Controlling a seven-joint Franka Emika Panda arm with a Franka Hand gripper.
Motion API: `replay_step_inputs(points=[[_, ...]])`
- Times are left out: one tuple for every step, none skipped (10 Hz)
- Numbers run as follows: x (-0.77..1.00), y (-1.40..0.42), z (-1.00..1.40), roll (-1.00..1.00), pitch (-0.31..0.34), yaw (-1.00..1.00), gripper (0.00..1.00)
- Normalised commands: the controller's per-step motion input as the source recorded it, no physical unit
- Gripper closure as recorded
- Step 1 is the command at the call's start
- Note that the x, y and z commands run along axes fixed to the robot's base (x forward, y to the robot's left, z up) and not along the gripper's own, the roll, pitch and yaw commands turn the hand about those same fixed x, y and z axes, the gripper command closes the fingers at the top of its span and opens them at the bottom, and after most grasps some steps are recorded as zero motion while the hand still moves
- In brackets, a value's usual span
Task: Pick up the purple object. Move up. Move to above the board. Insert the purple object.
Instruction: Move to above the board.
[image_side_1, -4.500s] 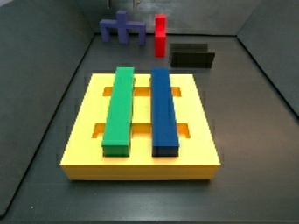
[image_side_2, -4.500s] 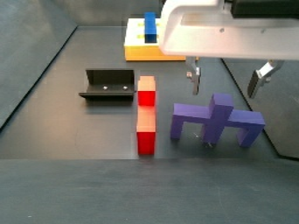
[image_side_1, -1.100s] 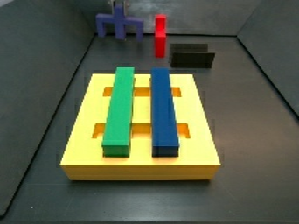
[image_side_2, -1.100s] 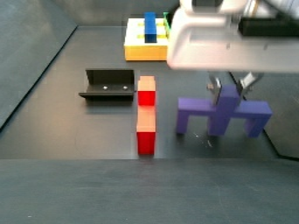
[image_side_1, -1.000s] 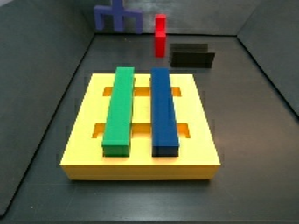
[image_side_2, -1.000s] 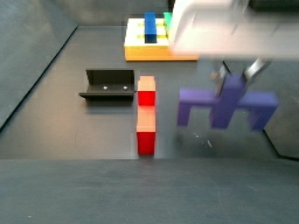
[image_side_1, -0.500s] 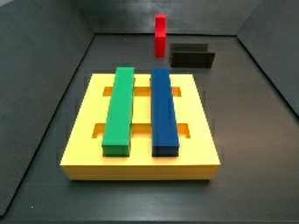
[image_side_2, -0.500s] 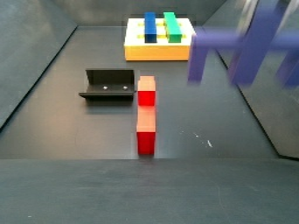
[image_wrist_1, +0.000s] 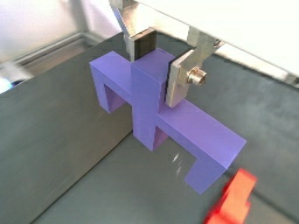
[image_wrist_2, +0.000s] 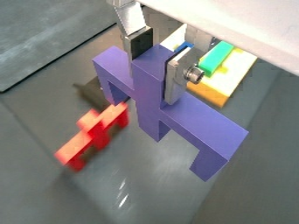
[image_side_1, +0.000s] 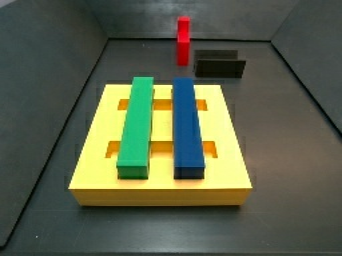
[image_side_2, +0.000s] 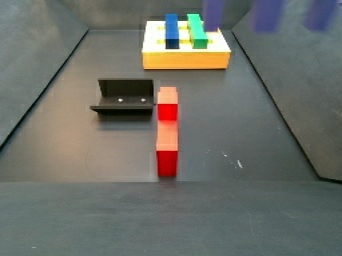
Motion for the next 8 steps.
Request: replay_step_inputs(points=[[0.34,-1.40,0.14,-0.05,0.080,0.16,1.00],[0.34,-1.40,0.15,0.01,0.068,0.04,1.00],[0.35,-1.40,0.15,0.02,0.078,0.01,1.00],[0.36,-1.40,0.16,-0.03,0.088,0.01,1.00],[0.37,-1.40,0.16,0.00,0.117,0.01,1.00],[0.39,-1.40,0.16,0.01,0.137,0.01,1.00],[0.41,-1.40,0.17,0.00,0.156,0.00,1.00],[0.42,-1.40,0.18,0.00,0.157,0.01,1.00]])
